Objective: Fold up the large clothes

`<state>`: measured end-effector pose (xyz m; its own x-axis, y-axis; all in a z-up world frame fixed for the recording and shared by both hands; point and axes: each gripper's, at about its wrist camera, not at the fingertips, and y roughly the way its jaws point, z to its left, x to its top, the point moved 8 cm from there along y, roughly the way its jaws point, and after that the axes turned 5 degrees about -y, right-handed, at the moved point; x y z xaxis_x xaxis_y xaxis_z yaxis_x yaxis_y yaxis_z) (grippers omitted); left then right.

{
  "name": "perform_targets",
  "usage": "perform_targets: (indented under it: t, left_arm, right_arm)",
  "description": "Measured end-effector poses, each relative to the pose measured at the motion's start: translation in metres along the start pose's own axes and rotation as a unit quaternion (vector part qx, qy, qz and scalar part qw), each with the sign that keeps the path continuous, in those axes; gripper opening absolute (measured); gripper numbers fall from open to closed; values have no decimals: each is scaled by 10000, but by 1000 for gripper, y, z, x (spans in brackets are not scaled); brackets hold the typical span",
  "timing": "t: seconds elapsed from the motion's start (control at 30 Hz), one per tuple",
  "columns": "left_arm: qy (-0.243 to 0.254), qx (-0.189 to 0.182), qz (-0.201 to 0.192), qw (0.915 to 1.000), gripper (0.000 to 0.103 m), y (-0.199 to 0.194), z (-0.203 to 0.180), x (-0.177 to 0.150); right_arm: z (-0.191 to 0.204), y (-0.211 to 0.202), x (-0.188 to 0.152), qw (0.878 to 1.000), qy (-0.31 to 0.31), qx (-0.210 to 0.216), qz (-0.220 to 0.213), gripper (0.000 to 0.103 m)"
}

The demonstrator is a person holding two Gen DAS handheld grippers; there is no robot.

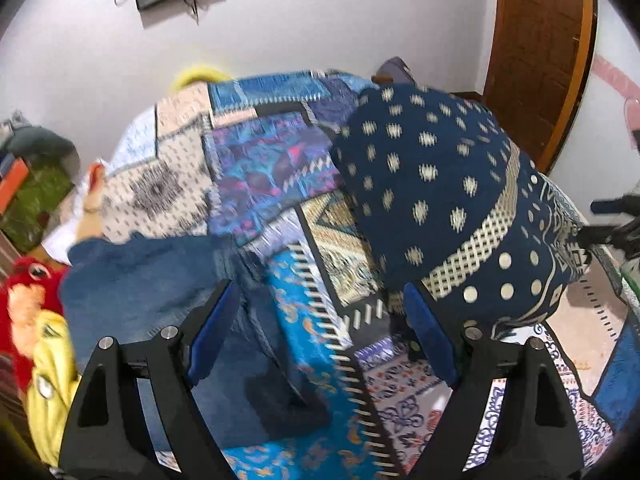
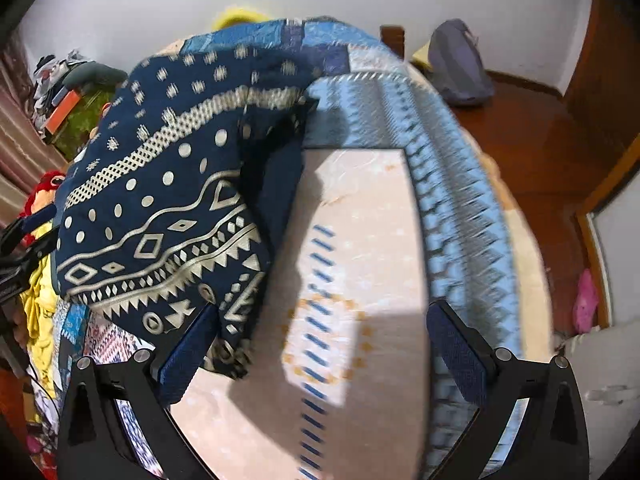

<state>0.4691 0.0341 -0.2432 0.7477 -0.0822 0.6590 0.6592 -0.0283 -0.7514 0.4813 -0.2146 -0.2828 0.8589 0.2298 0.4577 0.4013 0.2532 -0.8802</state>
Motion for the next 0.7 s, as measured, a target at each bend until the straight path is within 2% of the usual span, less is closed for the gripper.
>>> perform_targets:
  t: [0.1, 0.23, 0.3, 0.43, 0.5, 0.57, 0.63, 0.7]
  left_arm:
    - [-70, -114, -138, 9998, 85, -8, 1, 17]
    - [-520, -773, -175, 9955, 86, -8, -8, 43]
    - [-702, -1116, -22, 9913, 86, 1, -15, 52]
    - [-1053, -1928, 523, 9742, 86, 34, -35, 60]
    - [-1114, -2129, 703, 9681, 86, 49, -41, 60]
    - [-1240, -2234, 875, 9628, 86, 67, -45, 59]
    - [-1493, -2375, 994, 9547, 98, 84, -43, 58]
    - [-1732, -2473, 1084, 9471, 100, 97, -43, 57]
  right_arm:
    - [11, -18, 15, 9995, -191, 49, -252, 103]
    - [37, -25, 45, 9969, -310, 455, -554, 103]
    - [51, -15, 60, 9959, -276, 650, -559, 103]
    - [64, 18, 79, 9954, -29, 915, -292, 103]
    - [67, 38, 84, 9936, 136, 1118, -9, 103]
    - [69, 57, 89, 9866, 386, 1574, 179, 103]
    - [69, 71, 95, 9792, 598, 1917, 287, 103]
    - [70, 83, 100, 9728, 729, 2169, 375, 103]
